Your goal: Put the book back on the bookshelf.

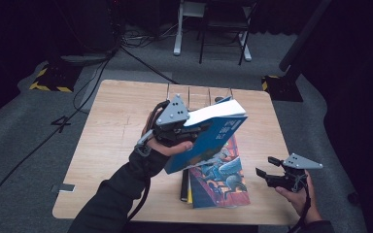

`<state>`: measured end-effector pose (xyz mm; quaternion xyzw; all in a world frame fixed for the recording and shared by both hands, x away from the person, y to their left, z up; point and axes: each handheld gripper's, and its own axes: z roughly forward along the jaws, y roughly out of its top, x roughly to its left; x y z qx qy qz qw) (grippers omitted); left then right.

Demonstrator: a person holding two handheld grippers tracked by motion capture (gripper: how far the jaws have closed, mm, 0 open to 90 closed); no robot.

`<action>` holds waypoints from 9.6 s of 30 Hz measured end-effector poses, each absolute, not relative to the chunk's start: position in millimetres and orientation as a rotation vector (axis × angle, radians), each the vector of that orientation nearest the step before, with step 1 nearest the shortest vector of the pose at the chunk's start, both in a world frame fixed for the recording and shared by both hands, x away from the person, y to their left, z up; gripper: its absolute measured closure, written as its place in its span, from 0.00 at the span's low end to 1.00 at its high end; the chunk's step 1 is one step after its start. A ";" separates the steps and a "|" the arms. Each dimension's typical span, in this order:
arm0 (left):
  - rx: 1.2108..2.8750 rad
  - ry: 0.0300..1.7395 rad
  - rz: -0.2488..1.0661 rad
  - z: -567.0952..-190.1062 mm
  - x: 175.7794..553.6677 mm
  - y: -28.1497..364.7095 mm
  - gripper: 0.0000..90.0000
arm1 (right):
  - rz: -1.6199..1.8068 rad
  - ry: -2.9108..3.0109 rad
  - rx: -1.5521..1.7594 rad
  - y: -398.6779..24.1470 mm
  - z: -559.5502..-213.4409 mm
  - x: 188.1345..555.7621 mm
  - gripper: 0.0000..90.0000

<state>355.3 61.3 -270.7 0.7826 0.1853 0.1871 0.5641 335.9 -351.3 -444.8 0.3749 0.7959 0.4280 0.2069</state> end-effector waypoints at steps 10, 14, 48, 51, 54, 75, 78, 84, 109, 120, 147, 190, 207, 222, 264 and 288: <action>1.804 0.621 0.554 -267.4 377.8 95.9 0.67 | 1.172 2.232 1.058 -348.4 -450.2 338.1 0.32; 1.784 0.694 0.595 -268.7 390.5 104.2 0.67 | 1.166 2.240 1.059 -346.7 -452.2 338.5 0.33; 1.749 0.996 0.774 -271.7 451.3 77.2 0.67 | 1.146 2.281 1.052 -338.9 -459.9 340.5 0.33; 1.728 1.042 0.791 -276.4 458.0 71.0 0.67 | 1.146 2.281 1.052 -338.9 -460.0 340.2 0.33; 1.706 1.074 0.805 -280.4 462.2 67.4 0.67 | 1.149 2.282 1.051 -338.9 -460.3 340.3 0.33; 1.624 1.231 0.928 -306.3 510.4 35.8 0.67 | 1.166 2.305 1.034 -333.1 -463.3 341.5 0.33; 1.636 1.206 0.951 -309.1 514.4 30.0 0.67 | 1.167 2.305 1.030 -332.2 -462.9 341.0 0.33; 1.608 1.198 0.949 -317.2 523.1 28.9 0.67 | 1.173 2.312 1.026 -331.0 -464.0 341.3 0.33; 1.545 1.162 0.839 -350.4 512.2 69.8 0.65 | 1.171 2.321 1.008 -330.7 -465.5 339.8 0.33; 1.690 1.103 0.833 -333.9 516.1 67.6 0.51 | 1.157 2.342 1.001 -328.7 -467.8 339.9 0.33; 1.772 1.070 0.857 -331.2 522.1 59.1 0.67 | 1.150 2.381 0.994 -324.6 -470.7 340.2 0.35; 1.765 0.986 0.757 -323.4 475.7 105.7 0.36 | 1.173 2.370 0.995 -328.4 -467.2 338.0 0.35; 1.888 0.844 0.699 -349.4 428.6 121.5 0.34 | 1.163 2.400 0.983 -323.1 -466.0 336.1 0.35; 2.083 0.713 0.515 -410.9 387.0 125.2 0.27 | 1.185 2.427 0.974 -321.8 -461.7 334.4 0.36; 2.333 0.545 0.250 -502.2 324.6 110.3 0.23 | 1.232 2.727 0.929 -299.1 -444.1 324.9 0.22; 2.318 0.547 0.196 -504.4 342.6 105.7 0.20 | 1.190 2.761 0.907 -289.4 -438.5 351.7 0.28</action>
